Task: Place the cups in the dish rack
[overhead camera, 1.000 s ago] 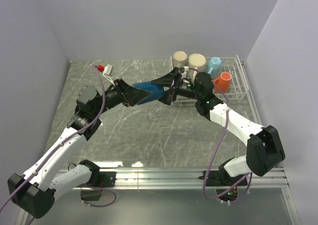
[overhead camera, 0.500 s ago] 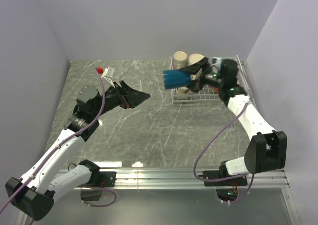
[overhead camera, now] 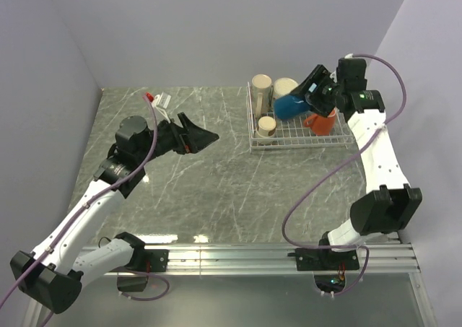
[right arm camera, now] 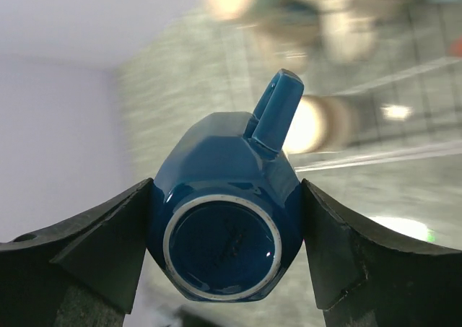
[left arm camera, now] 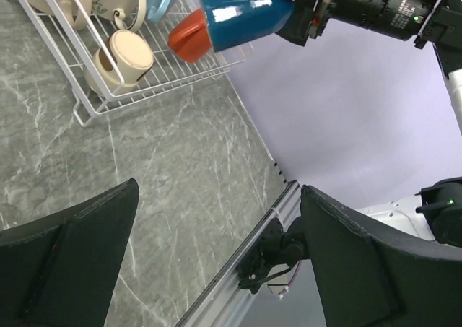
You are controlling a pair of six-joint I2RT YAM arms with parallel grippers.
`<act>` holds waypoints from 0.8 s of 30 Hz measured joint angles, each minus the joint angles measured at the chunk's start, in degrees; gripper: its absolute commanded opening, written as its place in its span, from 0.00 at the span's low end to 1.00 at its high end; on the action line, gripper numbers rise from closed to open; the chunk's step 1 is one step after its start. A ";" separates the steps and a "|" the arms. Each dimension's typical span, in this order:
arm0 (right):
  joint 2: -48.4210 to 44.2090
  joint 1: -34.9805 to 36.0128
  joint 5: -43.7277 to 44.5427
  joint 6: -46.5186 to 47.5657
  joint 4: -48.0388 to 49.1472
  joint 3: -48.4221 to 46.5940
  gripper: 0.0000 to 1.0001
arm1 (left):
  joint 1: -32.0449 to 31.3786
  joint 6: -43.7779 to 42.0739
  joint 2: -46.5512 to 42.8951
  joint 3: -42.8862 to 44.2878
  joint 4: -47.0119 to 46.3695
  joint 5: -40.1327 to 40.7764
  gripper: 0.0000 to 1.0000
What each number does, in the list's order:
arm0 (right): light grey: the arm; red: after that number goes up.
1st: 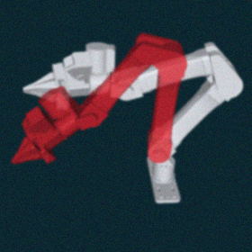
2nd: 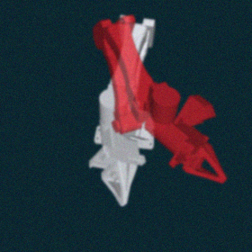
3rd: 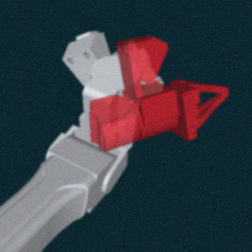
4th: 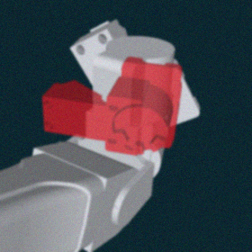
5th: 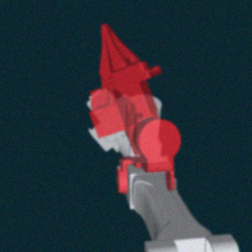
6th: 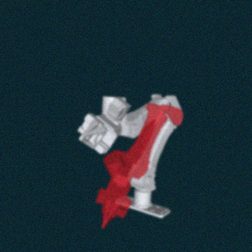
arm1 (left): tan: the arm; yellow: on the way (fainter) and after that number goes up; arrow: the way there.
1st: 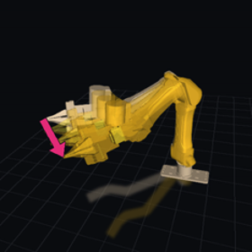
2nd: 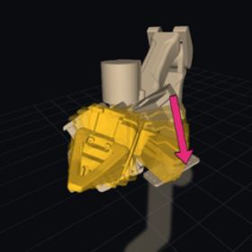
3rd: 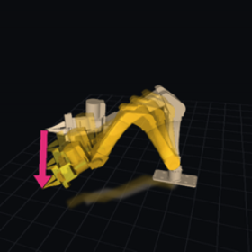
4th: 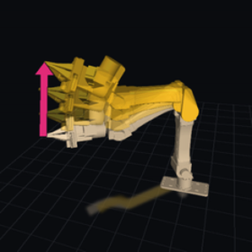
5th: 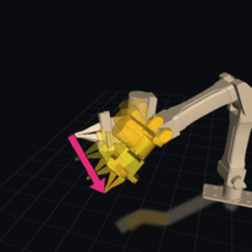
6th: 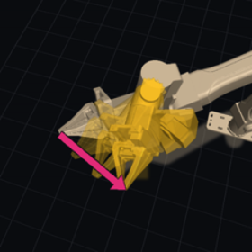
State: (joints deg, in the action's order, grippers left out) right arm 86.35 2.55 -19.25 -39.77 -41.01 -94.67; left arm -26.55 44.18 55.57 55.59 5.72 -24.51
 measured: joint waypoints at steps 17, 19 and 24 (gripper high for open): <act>10.93 5.35 21.97 10.80 -8.61 -2.56 0.00 | 0.39 -1.64 3.93 3.37 5.03 0.02 0.99; 11.34 5.57 23.02 11.13 -7.76 -2.47 0.00 | 0.39 -1.68 3.89 3.48 5.62 0.26 0.99; 13.70 5.88 25.62 11.67 -5.49 -2.19 0.00 | 0.39 -1.70 3.74 3.48 7.50 0.85 0.99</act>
State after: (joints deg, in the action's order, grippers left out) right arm 100.05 8.43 6.37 -28.10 -46.50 -96.86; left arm -26.15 42.48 59.31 59.07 13.21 -23.66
